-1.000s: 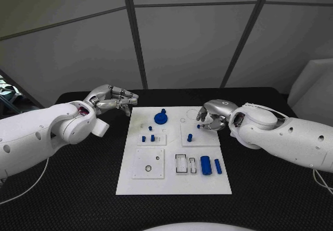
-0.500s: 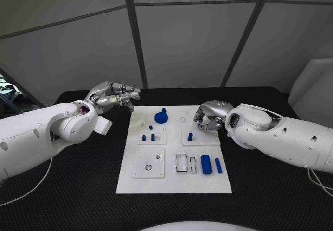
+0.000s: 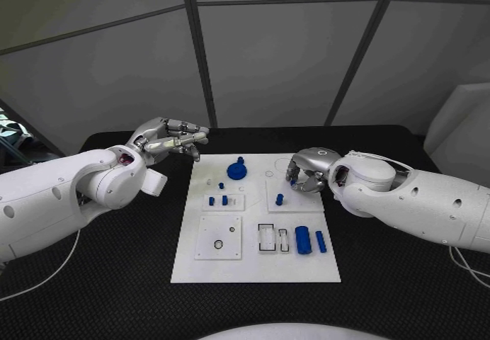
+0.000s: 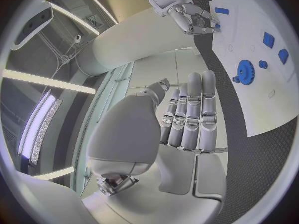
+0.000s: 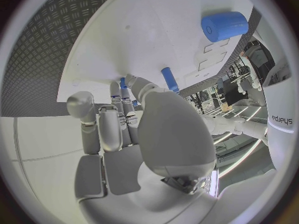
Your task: Assemble the parts on the task board
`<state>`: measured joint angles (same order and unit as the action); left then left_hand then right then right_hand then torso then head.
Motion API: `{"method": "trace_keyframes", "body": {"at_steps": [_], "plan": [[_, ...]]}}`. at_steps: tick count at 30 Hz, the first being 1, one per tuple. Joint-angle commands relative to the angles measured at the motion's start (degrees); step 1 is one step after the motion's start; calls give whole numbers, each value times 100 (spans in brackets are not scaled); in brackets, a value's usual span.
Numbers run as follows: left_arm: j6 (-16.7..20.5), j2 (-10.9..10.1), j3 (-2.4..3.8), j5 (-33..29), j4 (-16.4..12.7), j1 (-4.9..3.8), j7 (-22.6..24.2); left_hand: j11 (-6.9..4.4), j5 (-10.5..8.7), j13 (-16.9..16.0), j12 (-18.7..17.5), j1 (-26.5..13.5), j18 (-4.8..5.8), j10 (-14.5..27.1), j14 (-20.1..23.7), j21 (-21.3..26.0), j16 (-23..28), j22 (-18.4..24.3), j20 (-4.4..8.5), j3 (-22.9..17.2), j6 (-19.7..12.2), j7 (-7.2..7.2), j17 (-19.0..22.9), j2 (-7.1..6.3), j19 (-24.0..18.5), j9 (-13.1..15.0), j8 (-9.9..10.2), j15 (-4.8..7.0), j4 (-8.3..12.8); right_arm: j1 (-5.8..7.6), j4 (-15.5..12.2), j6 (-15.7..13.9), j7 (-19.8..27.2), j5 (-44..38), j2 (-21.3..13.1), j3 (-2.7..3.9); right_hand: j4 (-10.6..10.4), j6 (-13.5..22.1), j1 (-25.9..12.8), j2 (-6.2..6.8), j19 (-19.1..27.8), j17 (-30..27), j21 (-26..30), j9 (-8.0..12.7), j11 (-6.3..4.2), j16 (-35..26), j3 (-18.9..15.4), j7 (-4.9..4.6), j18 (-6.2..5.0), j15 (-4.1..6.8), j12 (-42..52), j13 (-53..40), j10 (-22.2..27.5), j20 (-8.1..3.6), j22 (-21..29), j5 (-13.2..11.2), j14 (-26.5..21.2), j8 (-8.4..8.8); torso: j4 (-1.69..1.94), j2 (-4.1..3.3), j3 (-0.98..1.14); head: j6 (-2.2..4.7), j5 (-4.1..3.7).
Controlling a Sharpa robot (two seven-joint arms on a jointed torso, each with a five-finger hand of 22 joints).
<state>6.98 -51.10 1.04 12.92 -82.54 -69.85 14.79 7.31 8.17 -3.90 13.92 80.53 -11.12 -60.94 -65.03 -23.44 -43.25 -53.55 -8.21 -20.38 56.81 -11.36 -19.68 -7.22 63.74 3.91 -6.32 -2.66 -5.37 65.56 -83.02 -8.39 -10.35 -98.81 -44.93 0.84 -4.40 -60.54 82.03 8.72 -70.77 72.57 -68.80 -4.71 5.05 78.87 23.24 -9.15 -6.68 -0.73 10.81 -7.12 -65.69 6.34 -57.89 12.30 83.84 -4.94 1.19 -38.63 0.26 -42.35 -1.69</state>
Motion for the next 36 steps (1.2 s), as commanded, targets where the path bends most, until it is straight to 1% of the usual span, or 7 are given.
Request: {"method": "trace_keyframes", "body": {"at_steps": [1, 3, 7, 11, 20, 32, 36], "plan": [[-65, 5, 5, -63, -16, -8, 110, -5, -5, 5, 23, 35, 68, 27, 38, 18, 20, 5, 12, 30, 23, -8, 4, 9, -42, -8, -30, 10, 8, -16, 16, 234, -92, -96, 14, -18, 38, -90, 84, -65, -62, 21, -67, -15, -21, 40, 98, 14, 12, 58, -25, 16, -84, -3, -61, -3, 301, -6, 12, 3, 1, -16, 4], [-64, 2, 5, -63, -19, -8, 107, -4, -5, 5, 23, 35, 68, 30, 40, 23, 24, 10, 11, 31, 20, -10, 8, 8, -43, -8, -29, 9, 9, -16, 18, 222, -137, -128, 19, -18, 99, -164, 146, -121, -86, 48, -111, -31, -45, 63, 189, 38, 21, 80, -12, 22, -159, -22, -116, -86, 307, -31, 10, 2, 1, -21, 6], [-55, -5, 5, -63, -21, -8, 102, -3, -6, 6, 22, 36, 68, 33, 40, 27, 27, 14, 10, 33, 17, -11, 11, 7, -44, -9, -28, 9, 10, -18, 13, 173, -290, -284, 22, -19, 255, -314, 274, -249, -159, 116, -237, -62, -81, 116, 394, 73, 48, 119, -11, 33, -297, -65, -279, -120, 322, -79, 4, 5, 2, -25, 8], [-50, -10, 5, -63, -22, -8, 98, -3, -5, 6, 23, 38, 68, 33, 41, 28, 28, 16, 10, 33, 16, -11, 12, 8, -44, -9, -28, 9, 11, -20, -7, 127, -393, -418, 14, -19, 378, -445, 321, -303, -212, 164, -345, -94, -119, 154, 526, 102, 69, 147, 4, 21, -456, -98, -414, -146, 331, -122, 3, 6, 3, -36, 5], [-51, -19, 5, -63, -15, -8, 89, -2, -4, 6, 25, 64, 66, 41, 41, 43, 40, 35, 11, 30, 7, -13, 27, 10, -42, -9, -26, 10, 30, -26, -100, 1, -451, -560, -9, -18, 518, -510, 280, -295, -213, 182, -427, -112, -134, 175, 671, 111, 80, 162, -58, 21, -560, -123, -504, -163, 332, -112, 3, 4, 5, -39, 1], [-55, -22, 5, -63, 1, -6, 73, 5, -6, 8, 23, 91, 66, 62, 46, 62, 59, 58, 11, 36, -10, -21, 49, 0, -39, -11, -22, 7, 56, -27, -349, -510, -394, -571, -160, -15, 581, -508, 167, -257, -206, 204, -477, -114, -121, 195, 739, 96, 87, 151, -140, 30, -573, -116, -560, -192, 335, -73, -6, 16, 4, -33, 6], [-60, -16, 5, -63, 13, -5, 71, 6, -6, 9, 23, 92, 66, 64, 47, 63, 61, 60, 11, 36, -11, -22, 51, -1, -39, -11, -22, 7, 57, -27, -471, -624, -382, -532, -236, -12, 585, -519, 116, -248, -208, 216, -491, -118, -124, 205, 738, 99, 90, 150, -158, 28, -588, -111, -579, -226, 337, -68, 3, 12, -1, -12, -8]]}}
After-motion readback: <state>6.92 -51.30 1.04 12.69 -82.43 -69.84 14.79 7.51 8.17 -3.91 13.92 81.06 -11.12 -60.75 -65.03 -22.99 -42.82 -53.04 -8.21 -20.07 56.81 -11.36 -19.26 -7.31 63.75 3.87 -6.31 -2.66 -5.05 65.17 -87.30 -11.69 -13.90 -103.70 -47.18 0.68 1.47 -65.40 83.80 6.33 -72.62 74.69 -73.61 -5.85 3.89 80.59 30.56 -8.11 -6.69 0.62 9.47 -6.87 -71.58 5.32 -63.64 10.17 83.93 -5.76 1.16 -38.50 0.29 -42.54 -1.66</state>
